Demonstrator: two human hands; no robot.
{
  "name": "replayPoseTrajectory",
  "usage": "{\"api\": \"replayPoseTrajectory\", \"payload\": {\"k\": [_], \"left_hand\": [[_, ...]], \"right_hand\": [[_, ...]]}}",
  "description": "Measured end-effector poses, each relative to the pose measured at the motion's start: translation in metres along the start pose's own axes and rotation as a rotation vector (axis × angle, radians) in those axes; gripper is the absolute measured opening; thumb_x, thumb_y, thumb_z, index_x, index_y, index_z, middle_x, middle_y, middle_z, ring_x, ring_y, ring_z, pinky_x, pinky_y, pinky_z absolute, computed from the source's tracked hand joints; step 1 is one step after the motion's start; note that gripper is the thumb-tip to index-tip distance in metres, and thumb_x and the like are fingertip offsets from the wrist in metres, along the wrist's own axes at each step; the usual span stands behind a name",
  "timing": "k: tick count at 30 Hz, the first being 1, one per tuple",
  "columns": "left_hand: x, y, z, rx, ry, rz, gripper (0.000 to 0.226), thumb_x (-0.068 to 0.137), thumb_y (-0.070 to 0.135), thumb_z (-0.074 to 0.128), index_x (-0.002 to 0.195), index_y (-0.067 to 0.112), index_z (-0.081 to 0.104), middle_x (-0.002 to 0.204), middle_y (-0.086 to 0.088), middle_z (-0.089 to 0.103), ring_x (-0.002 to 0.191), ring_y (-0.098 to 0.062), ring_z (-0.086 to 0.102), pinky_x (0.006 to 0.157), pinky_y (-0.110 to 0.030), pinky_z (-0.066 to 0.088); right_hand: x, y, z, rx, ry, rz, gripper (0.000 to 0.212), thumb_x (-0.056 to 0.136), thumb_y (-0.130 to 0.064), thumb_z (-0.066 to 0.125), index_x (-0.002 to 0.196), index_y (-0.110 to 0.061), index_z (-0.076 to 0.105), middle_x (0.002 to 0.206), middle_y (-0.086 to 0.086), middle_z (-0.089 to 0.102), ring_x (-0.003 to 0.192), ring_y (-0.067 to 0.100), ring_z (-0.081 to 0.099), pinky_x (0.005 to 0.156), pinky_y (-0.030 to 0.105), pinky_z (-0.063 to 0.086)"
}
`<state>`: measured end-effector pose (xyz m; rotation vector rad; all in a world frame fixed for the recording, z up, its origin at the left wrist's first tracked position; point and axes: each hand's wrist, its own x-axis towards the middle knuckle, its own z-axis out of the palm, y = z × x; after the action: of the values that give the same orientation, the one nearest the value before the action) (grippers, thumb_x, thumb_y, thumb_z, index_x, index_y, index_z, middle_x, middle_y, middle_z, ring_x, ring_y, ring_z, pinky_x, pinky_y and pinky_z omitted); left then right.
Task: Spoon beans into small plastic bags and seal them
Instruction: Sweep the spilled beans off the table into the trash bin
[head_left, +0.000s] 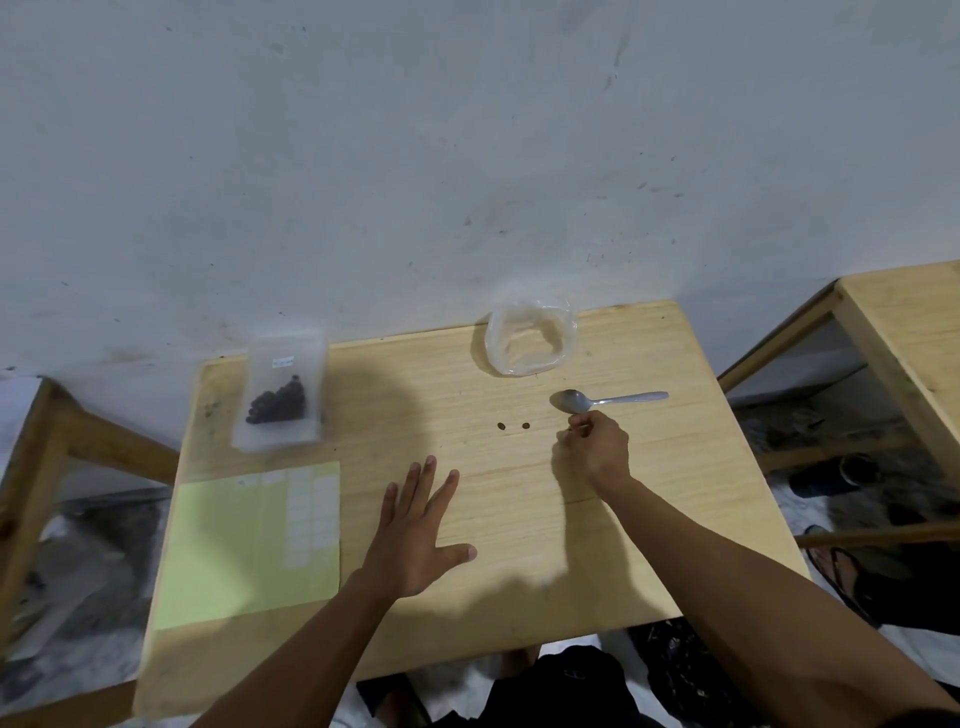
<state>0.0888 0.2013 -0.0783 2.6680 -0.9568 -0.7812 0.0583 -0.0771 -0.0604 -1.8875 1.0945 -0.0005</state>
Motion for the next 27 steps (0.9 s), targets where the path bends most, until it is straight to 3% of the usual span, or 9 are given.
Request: {"api": "replayPoseTrajectory", "payload": {"k": [4,7,11,15,17,18,22,25,27], "left_hand": [[0.001,-0.001,0.002,-0.007,-0.002,0.004,0.100,0.082,0.070,0.051,0.152,0.035,-0.010,0.154,0.004,-0.035,0.139,-0.014,-0.038,0.115,-0.040,-0.019],[0.002,-0.002,0.003,-0.009,0.006,0.009,0.100,0.082,0.071,0.050,0.152,0.036,-0.011,0.155,0.005,-0.035,0.139,-0.013,-0.038,0.115,-0.040,-0.020],[0.002,-0.003,0.002,-0.009,0.007,0.009,0.100,0.081,0.073,0.049,0.152,0.036,-0.011,0.154,0.005,-0.035,0.139,-0.013,-0.038,0.115,-0.040,-0.020],[0.001,-0.002,0.001,-0.018,0.007,-0.004,0.101,0.080,0.072,0.051,0.152,0.037,-0.011,0.155,0.006,-0.035,0.139,-0.012,-0.039,0.115,-0.040,-0.020],[0.001,-0.001,0.000,-0.019,0.005,-0.012,0.101,0.080,0.072,0.051,0.151,0.038,-0.012,0.155,0.006,-0.034,0.139,-0.012,-0.039,0.115,-0.041,-0.020],[0.001,0.000,0.000,-0.015,0.002,-0.015,0.101,0.080,0.072,0.051,0.151,0.038,-0.012,0.155,0.006,-0.034,0.139,-0.012,-0.039,0.115,-0.041,-0.020],[0.000,0.003,-0.002,-0.009,-0.009,-0.034,0.102,0.080,0.071,0.052,0.152,0.037,-0.012,0.154,0.006,-0.035,0.139,-0.014,-0.038,0.116,-0.042,-0.019],[0.000,0.004,-0.003,-0.017,-0.019,-0.053,0.103,0.079,0.070,0.053,0.151,0.037,-0.013,0.154,0.006,-0.036,0.139,-0.013,-0.038,0.118,-0.044,-0.017],[0.001,0.005,-0.003,-0.023,-0.020,-0.064,0.104,0.078,0.070,0.054,0.151,0.038,-0.012,0.154,0.007,-0.036,0.139,-0.012,-0.038,0.118,-0.043,-0.017]], "right_hand": [[-0.003,-0.001,0.003,-0.031,-0.040,-0.041,0.012,0.089,-0.008,0.057,0.078,-0.011,0.062,0.084,0.002,0.065,0.081,0.017,0.059,0.076,0.025,0.043],[-0.002,-0.004,0.003,0.120,-0.006,0.074,0.015,0.089,-0.018,0.052,0.082,-0.008,0.061,0.079,0.002,0.063,0.074,0.018,0.058,0.071,0.029,0.046],[-0.002,-0.012,0.007,0.342,-0.108,0.163,0.020,0.087,0.000,0.053,0.073,-0.011,0.063,0.069,0.001,0.062,0.065,0.014,0.056,0.060,0.020,0.048],[0.003,-0.021,0.022,0.232,-0.091,0.075,0.018,0.087,-0.004,0.059,0.085,-0.016,0.073,0.090,0.000,0.072,0.085,0.015,0.065,0.081,0.022,0.052],[0.002,-0.029,0.027,0.212,-0.079,0.053,0.017,0.088,-0.002,0.056,0.096,-0.006,0.070,0.092,0.002,0.069,0.083,0.013,0.064,0.071,0.009,0.049],[0.003,-0.031,0.031,0.164,-0.080,0.041,0.018,0.089,-0.003,0.056,0.100,-0.004,0.070,0.094,0.004,0.068,0.084,0.015,0.063,0.069,0.009,0.049],[-0.003,-0.044,0.047,-0.004,-0.129,-0.058,0.012,0.084,-0.006,0.062,0.085,-0.013,0.071,0.094,0.007,0.071,0.096,0.023,0.068,0.089,0.032,0.053],[-0.010,-0.049,0.064,-0.091,-0.151,-0.152,0.012,0.082,-0.004,0.061,0.076,-0.011,0.068,0.078,0.001,0.066,0.078,0.016,0.064,0.071,0.016,0.046],[-0.015,-0.053,0.072,-0.203,-0.165,-0.250,0.016,0.081,-0.004,0.056,0.072,-0.012,0.067,0.081,0.006,0.066,0.075,0.019,0.060,0.064,0.018,0.038]]}}
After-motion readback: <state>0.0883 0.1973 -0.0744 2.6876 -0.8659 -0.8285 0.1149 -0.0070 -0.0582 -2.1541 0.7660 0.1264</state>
